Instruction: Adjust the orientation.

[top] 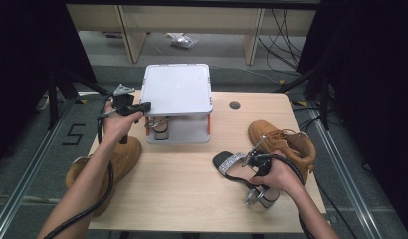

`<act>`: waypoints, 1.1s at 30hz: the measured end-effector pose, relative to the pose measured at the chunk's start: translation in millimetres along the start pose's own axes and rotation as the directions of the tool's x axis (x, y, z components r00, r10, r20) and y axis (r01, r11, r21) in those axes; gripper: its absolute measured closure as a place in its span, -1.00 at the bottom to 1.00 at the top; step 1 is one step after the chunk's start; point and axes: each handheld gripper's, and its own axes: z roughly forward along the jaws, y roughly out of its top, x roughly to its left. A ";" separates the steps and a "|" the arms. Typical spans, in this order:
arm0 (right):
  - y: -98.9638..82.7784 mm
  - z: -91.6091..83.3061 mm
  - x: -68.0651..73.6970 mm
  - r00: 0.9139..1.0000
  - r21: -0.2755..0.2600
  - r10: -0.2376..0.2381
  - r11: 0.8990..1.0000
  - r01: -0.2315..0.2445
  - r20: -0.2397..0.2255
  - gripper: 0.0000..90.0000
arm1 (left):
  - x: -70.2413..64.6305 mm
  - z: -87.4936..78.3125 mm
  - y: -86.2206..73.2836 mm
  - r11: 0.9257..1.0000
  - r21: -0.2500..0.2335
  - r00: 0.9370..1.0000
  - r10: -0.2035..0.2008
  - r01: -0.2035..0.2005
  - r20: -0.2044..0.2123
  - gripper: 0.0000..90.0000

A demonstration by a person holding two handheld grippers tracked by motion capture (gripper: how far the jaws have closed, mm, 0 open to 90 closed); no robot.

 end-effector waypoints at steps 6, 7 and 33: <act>6.1 7.6 -2.3 1.000 0.046 -0.005 0.999 0.006 -0.008 -0.20 | 0.0 -0.1 0.3 1.000 0.004 1.000 0.002 -0.002 0.000 0.99; 6.8 10.0 -3.2 1.000 0.051 -0.016 0.999 0.017 -0.013 -0.19 | 0.0 -0.2 0.4 1.000 0.005 1.000 0.002 -0.002 0.000 0.99; 20.0 20.4 0.5 0.997 0.187 0.080 0.979 -0.079 0.002 -0.08 | -0.3 0.4 0.9 1.000 0.004 1.000 -0.001 0.001 0.003 0.99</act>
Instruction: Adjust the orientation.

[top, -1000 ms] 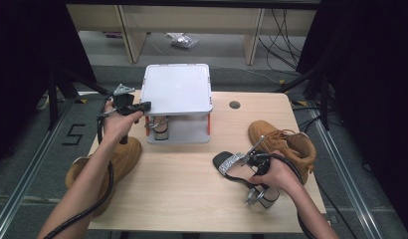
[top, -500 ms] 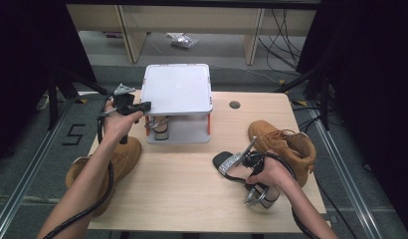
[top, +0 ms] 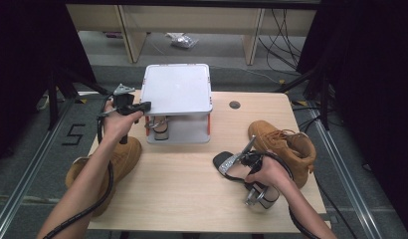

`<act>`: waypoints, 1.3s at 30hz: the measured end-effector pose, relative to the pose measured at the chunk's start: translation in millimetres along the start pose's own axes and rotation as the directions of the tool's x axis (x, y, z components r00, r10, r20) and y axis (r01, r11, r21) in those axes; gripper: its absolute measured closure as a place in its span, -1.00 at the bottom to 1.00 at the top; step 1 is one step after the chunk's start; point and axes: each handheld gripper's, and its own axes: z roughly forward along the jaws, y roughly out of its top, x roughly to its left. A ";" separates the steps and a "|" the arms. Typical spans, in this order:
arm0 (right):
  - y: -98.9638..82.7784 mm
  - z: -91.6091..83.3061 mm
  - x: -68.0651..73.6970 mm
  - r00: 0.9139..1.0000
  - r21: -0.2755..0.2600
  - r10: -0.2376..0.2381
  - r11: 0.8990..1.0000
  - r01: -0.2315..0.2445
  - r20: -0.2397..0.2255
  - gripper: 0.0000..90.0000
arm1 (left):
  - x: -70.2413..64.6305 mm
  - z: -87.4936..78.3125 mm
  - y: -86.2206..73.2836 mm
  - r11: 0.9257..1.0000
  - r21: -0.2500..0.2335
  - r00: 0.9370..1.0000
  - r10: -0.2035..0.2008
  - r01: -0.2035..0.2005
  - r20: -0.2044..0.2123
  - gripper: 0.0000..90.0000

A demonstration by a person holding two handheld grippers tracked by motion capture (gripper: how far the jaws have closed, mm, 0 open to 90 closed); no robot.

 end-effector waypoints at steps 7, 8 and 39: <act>1.0 -3.2 -2.1 1.000 -0.001 -0.005 1.000 0.005 -0.024 -0.17 | 0.1 -0.1 -0.1 1.000 0.000 1.000 -0.002 0.002 -0.001 0.99; 1.0 -3.2 -2.1 1.000 -0.001 -0.005 1.000 0.005 -0.024 -0.17 | 0.1 -0.1 -0.1 1.000 0.000 1.000 -0.002 0.002 -0.001 0.99; -9.0 -3.3 0.0 0.989 -0.132 0.142 0.981 -0.145 -0.032 -0.02 | 0.9 0.6 0.7 1.000 0.001 1.000 0.001 -0.001 0.004 0.99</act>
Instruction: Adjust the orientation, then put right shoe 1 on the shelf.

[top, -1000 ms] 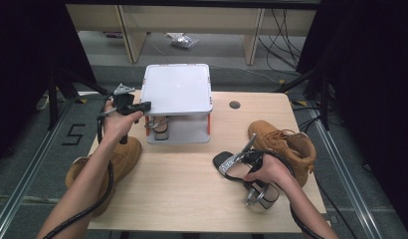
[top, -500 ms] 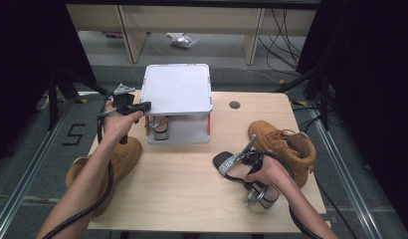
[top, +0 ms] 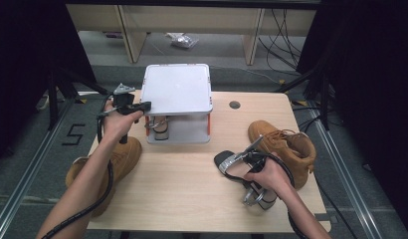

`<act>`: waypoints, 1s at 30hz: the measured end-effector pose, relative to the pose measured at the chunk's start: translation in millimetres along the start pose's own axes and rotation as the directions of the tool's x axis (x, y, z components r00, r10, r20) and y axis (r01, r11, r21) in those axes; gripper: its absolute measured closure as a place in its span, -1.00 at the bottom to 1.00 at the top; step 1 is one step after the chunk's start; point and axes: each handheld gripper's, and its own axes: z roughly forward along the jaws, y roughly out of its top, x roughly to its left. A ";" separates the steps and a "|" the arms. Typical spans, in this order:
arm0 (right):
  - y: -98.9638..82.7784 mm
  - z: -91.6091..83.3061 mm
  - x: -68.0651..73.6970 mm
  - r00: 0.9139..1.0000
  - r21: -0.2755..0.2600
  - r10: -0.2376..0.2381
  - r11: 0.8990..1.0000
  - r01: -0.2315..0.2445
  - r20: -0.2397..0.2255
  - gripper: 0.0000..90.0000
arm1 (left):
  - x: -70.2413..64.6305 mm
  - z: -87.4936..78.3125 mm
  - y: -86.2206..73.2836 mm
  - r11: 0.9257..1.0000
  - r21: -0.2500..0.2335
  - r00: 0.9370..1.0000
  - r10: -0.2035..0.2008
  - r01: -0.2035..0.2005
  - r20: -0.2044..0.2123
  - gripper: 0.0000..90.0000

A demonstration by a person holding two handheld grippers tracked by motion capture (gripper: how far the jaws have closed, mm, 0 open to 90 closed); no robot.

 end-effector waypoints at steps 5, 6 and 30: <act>0.1 -8.7 3.1 0.998 -0.037 0.054 0.998 -0.055 -0.027 -0.02 | 0.4 -0.2 0.0 1.000 0.001 1.000 0.000 0.000 0.000 0.99; 0.1 -8.7 3.1 0.998 -0.037 0.054 0.998 -0.055 -0.027 -0.02 | 0.4 -0.2 0.0 1.000 0.001 1.000 0.000 0.000 0.000 0.99; 24.8 -20.0 32.0 0.983 -0.161 0.162 0.972 -0.174 -0.080 -0.02 | -0.2 0.3 0.7 1.000 0.004 1.000 0.004 -0.004 -0.001 0.99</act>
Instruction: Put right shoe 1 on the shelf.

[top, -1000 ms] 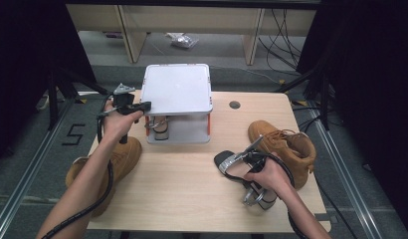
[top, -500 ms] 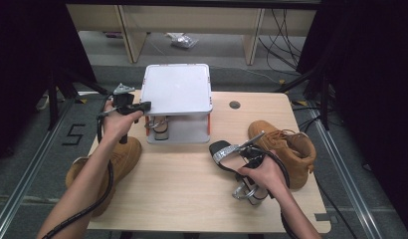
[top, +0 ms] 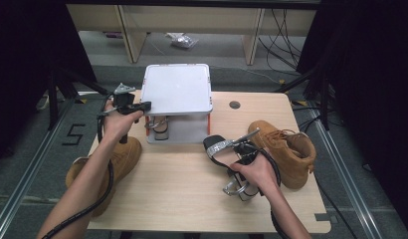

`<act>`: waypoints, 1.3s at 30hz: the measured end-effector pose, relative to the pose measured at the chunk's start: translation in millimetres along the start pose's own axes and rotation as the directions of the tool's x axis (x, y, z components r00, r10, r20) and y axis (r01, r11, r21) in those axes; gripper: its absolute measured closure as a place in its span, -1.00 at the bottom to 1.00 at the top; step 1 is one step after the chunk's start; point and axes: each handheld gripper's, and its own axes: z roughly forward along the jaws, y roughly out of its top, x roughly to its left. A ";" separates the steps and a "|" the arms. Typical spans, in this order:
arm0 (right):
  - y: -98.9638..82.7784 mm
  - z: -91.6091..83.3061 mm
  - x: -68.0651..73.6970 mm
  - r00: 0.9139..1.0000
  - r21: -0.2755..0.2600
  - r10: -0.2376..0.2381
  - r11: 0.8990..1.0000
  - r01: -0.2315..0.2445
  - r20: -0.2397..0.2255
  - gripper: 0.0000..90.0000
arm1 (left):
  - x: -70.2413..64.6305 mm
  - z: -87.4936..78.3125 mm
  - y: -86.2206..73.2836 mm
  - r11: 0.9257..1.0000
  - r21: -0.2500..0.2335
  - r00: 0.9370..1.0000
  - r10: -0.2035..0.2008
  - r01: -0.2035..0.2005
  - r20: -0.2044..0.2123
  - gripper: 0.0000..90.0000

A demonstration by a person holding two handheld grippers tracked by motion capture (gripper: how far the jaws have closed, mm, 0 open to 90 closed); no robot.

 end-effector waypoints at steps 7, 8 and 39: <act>9.3 5.2 11.0 1.000 -0.010 0.006 1.000 -0.006 0.002 -0.02 | 0.1 -0.3 -0.4 1.000 0.001 1.000 0.003 -0.003 -0.001 0.99; 10.4 6.7 12.4 1.000 -0.019 0.005 1.000 -0.005 -0.001 -0.02 | 0.0 -0.3 -0.5 1.000 0.000 1.000 0.005 -0.005 -0.001 0.99; 61.1 32.2 50.9 0.999 -0.087 0.049 0.995 -0.048 0.004 -0.02 | 0.3 -0.5 -1.0 1.000 -0.004 1.000 -0.002 0.002 -0.001 0.99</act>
